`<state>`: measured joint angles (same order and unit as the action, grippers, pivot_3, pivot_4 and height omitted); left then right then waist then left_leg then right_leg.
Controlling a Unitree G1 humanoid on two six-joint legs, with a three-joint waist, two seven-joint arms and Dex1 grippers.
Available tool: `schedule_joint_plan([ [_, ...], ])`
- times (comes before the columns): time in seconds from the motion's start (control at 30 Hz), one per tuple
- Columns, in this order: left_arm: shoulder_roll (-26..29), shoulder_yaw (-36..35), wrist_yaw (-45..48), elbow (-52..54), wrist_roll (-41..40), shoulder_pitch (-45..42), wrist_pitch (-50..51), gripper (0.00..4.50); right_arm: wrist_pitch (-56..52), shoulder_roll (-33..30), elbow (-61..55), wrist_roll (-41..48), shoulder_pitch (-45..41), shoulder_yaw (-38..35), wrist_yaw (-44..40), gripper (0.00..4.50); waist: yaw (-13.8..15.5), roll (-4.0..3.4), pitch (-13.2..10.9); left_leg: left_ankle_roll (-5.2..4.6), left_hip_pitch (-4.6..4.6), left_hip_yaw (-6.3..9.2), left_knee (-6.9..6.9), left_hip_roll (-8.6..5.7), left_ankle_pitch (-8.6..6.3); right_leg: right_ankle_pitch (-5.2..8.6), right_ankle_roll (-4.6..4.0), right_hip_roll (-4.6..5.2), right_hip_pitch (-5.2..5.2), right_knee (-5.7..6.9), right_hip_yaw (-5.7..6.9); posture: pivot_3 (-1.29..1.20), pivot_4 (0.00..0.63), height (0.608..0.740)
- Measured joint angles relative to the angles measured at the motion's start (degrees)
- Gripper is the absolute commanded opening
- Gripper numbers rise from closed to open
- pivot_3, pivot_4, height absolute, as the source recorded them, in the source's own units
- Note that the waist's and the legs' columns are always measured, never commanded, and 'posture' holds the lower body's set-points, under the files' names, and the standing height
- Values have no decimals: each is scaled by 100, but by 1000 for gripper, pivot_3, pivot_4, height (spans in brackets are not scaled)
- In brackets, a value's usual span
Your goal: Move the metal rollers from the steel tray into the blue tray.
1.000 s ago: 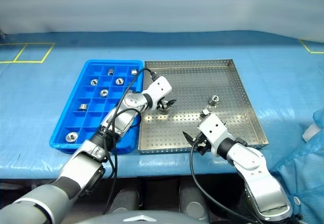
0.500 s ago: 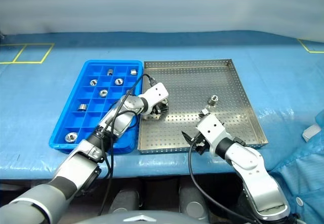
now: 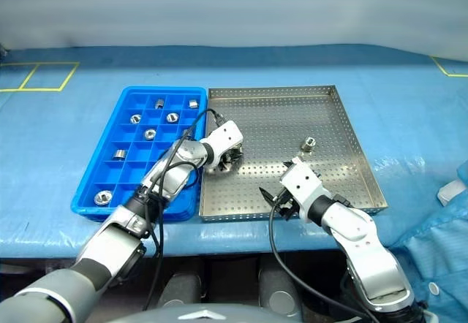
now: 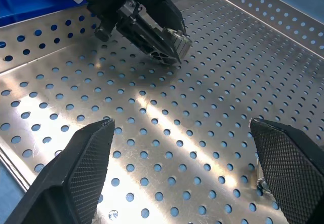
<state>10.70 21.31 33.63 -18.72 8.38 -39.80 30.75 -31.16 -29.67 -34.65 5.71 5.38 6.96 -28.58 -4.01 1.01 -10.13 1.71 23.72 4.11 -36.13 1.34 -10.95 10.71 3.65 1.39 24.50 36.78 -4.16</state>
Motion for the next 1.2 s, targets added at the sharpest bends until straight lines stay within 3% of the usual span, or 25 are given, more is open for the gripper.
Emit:
schedule_joint_plan([
  [0.13,45,-454,260,1301,-584,194,515,1840,57,302,270,392,-75,-6,-205,4500,-4,1,-1,0,0,0,4,3,0,0,-1,-1,2,1,0,-19,150,740],
  [0.27,435,-877,339,2836,-961,432,1244,1840,112,349,436,600,-308,10,-398,4500,-2,-2,1,-1,-13,1,7,4,0,2,-3,-4,-4,6,-1,43,150,740],
  [0.4,955,-1472,-45,3977,-934,1180,2005,1840,329,621,815,622,-719,61,-348,4500,22,-2,1,-4,-18,6,9,13,3,3,-6,-15,-4,13,2,113,150,740],
  [0.53,1055,-2170,-714,4590,-810,1771,2677,1840,382,720,1217,589,-941,101,-285,4500,209,1,-1,-6,-12,13,9,9,5,4,-8,-12,-7,6,6,166,150,740],
  [0.77,1177,-2310,-1269,5140,-682,2483,3269,1840,455,669,1401,589,-1119,170,-460,4500,498,4,-2,-4,-6,18,9,7,5,5,-10,-8,-6,3,14,198,150,740],
  [1.17,1280,-2206,-1631,5096,-692,2811,3408,1840,444,656,1405,581,-1103,163,-440,4500,556,4,-2,-3,-6,17,14,8,4,8,-15,-8,-3,3,17,186,150,740],
  [1.2,1299,-2191,-1639,5071,-695,2822,3408,2190,444,655,1404,580,-1102,161,-428,4500,557,4,-2,-3,-6,17,13,8,4,8,-15,-8,-3,3,17,186,150,740],
])
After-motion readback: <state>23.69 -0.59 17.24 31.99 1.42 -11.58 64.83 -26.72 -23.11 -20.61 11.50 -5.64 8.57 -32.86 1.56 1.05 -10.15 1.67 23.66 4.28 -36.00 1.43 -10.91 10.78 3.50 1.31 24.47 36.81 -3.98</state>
